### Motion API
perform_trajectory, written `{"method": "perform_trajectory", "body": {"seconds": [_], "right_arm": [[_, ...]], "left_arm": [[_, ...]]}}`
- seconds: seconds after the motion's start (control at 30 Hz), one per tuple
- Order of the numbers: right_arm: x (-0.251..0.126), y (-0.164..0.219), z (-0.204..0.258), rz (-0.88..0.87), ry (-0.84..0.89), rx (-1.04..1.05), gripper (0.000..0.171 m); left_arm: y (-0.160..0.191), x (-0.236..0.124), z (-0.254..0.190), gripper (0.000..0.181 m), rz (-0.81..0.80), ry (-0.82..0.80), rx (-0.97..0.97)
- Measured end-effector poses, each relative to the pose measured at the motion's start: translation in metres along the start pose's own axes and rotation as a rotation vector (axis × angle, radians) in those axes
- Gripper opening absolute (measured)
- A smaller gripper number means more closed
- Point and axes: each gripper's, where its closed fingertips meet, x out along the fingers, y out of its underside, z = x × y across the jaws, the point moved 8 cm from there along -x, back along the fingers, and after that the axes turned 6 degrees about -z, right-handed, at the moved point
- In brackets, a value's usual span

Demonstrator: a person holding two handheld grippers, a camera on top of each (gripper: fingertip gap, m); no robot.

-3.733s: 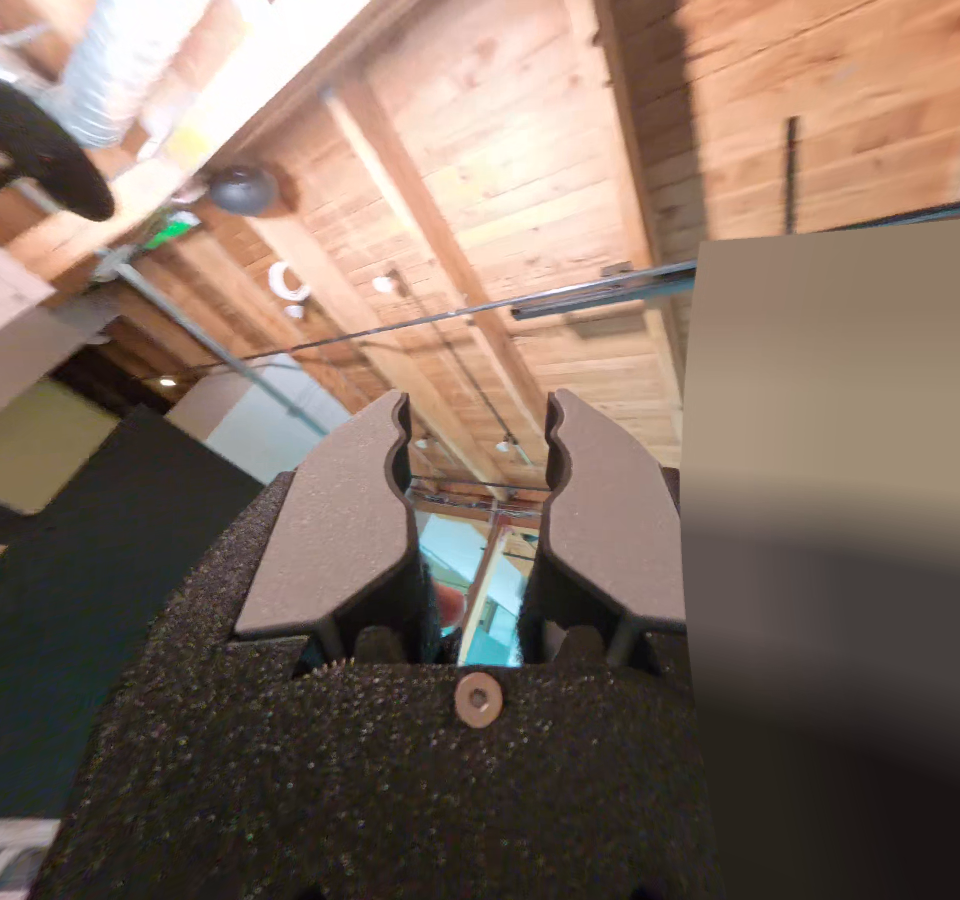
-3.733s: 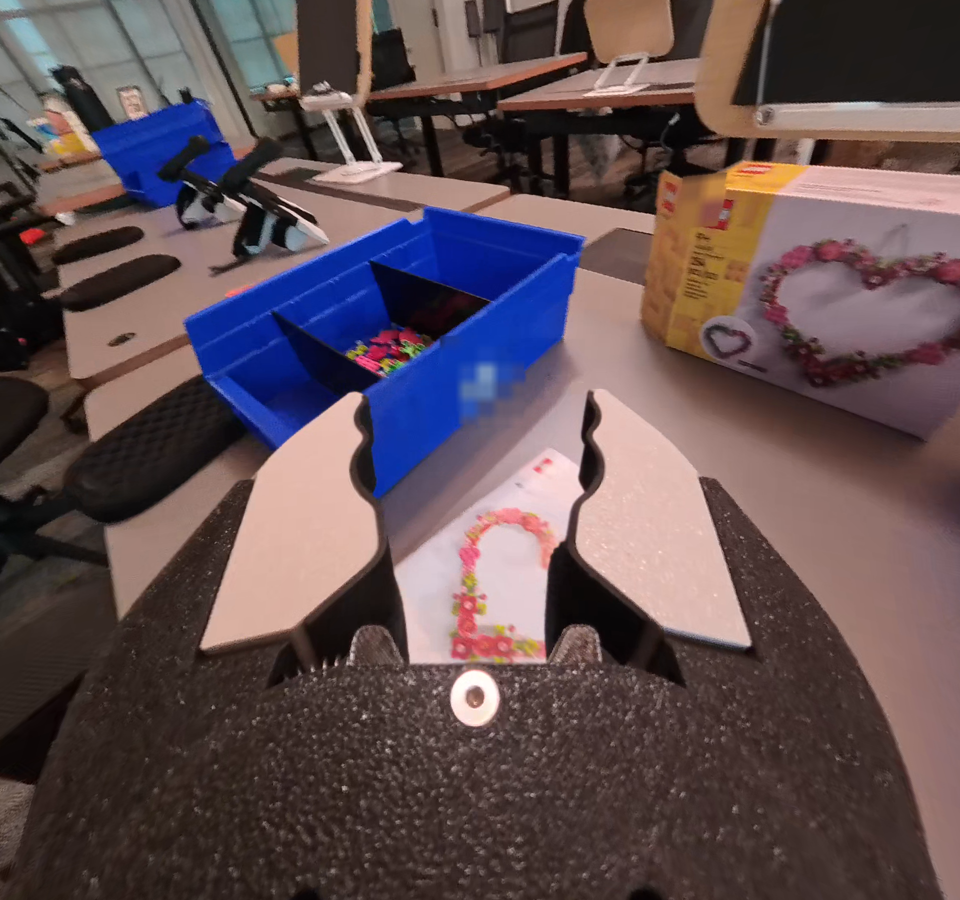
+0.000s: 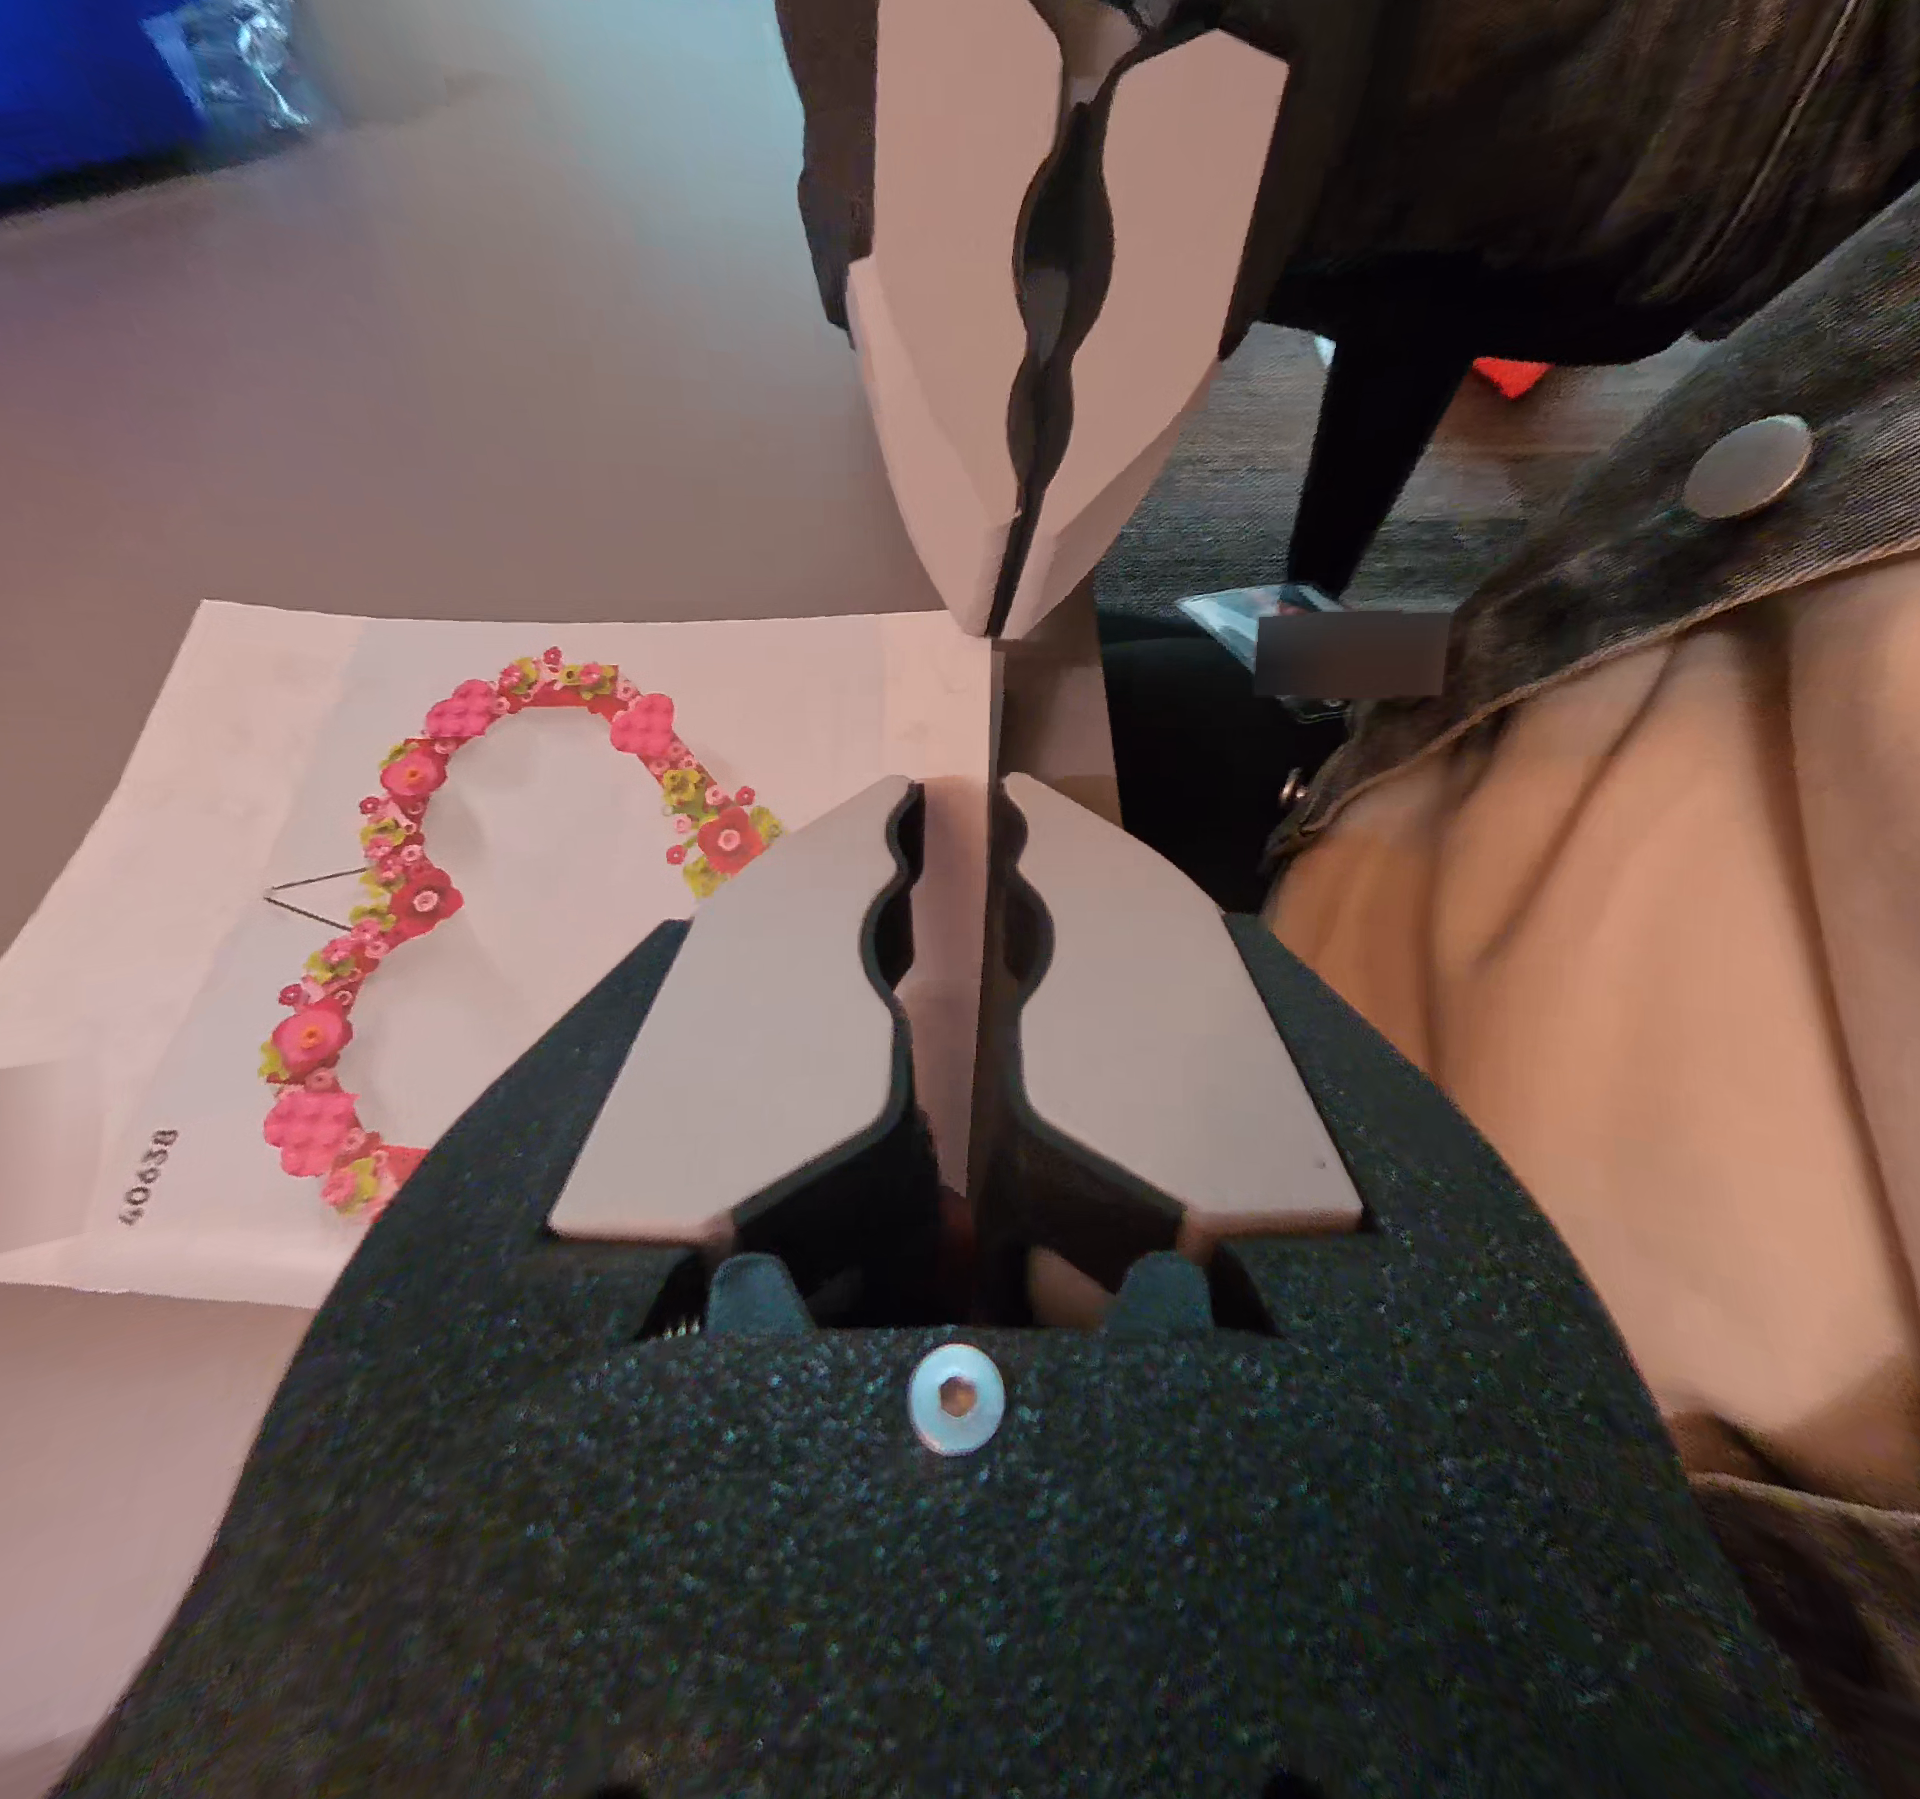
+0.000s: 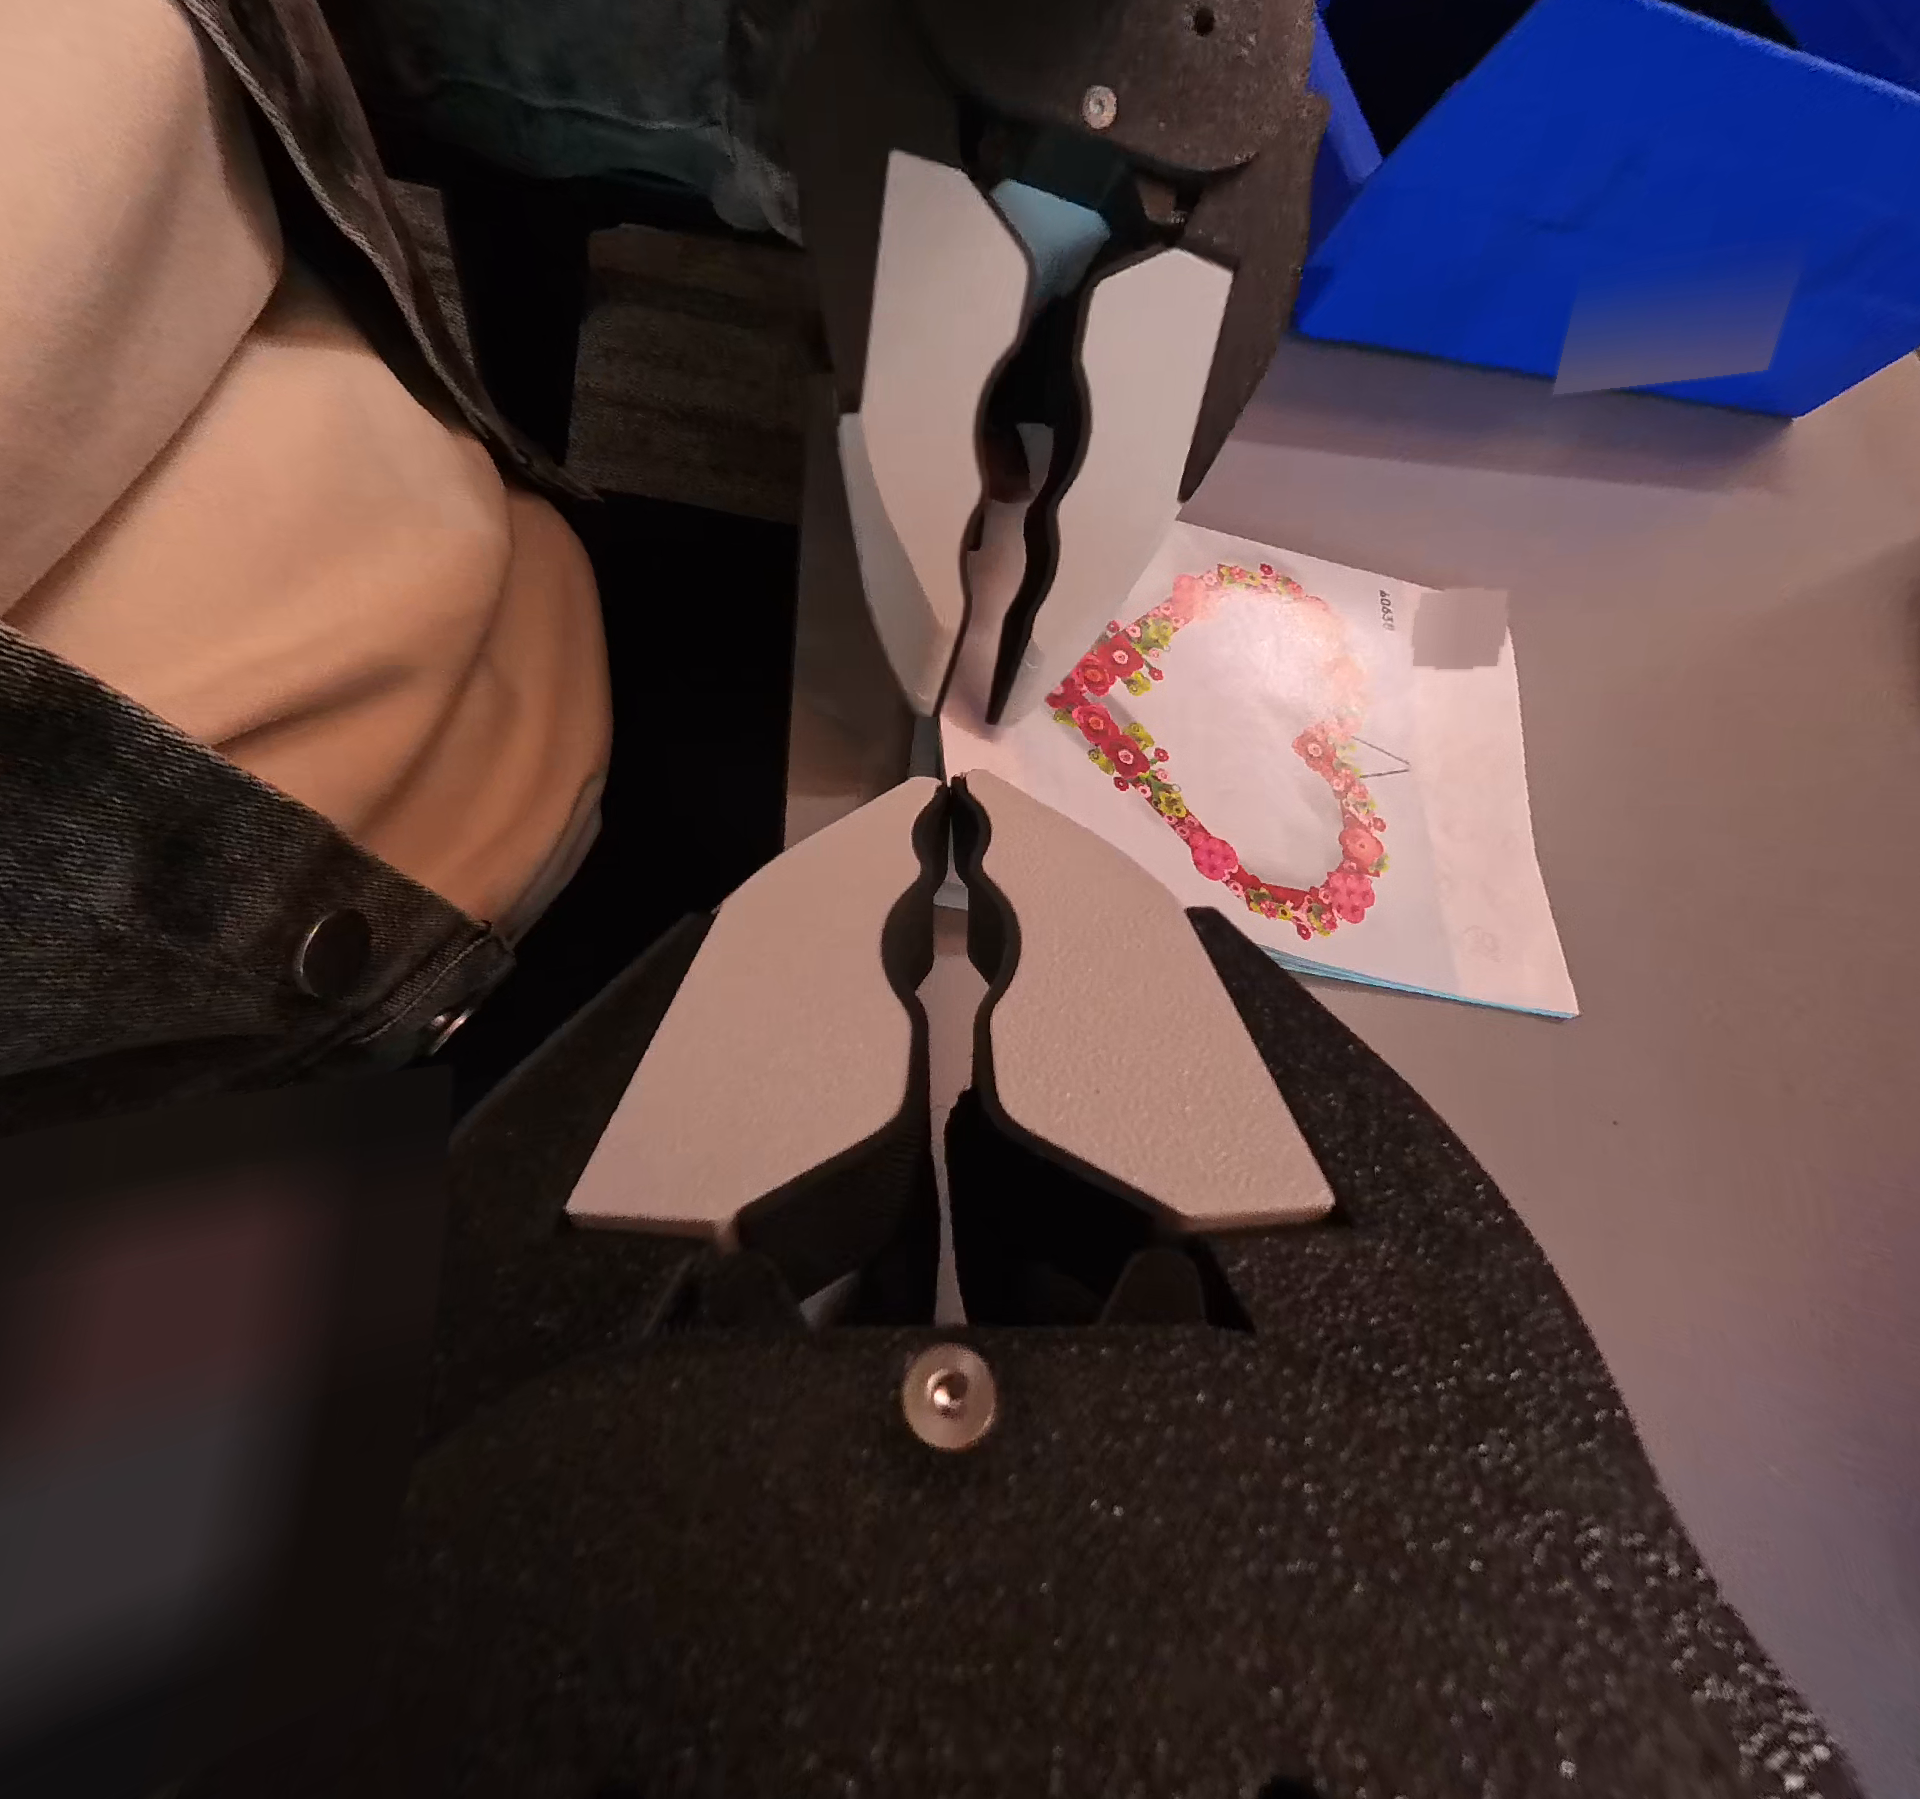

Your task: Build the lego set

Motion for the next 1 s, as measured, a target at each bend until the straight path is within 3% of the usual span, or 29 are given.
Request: {"method": "perform_trajectory", "body": {"seconds": [0.13, 0.73, 1.0], "right_arm": [[0.0007, 0.0, 0.0005, 0.009, 0.005, -0.005, 0.0], [0.002, 0.0004, 0.0008, 0.009, 0.005, 0.001, 0.001], [-0.0005, 0.0047, -0.0057, -0.022, -0.005, 0.112, 0.019]], "left_arm": [[0.0003, -0.0016, 0.0051, 0.008, -0.008, 0.046, -0.079], [0.0006, -0.0028, 0.0064, 0.002, -0.013, 0.085, -0.11], [0.0003, -0.0041, 0.0089, 0.001, -0.026, 0.075, -0.135]]}}
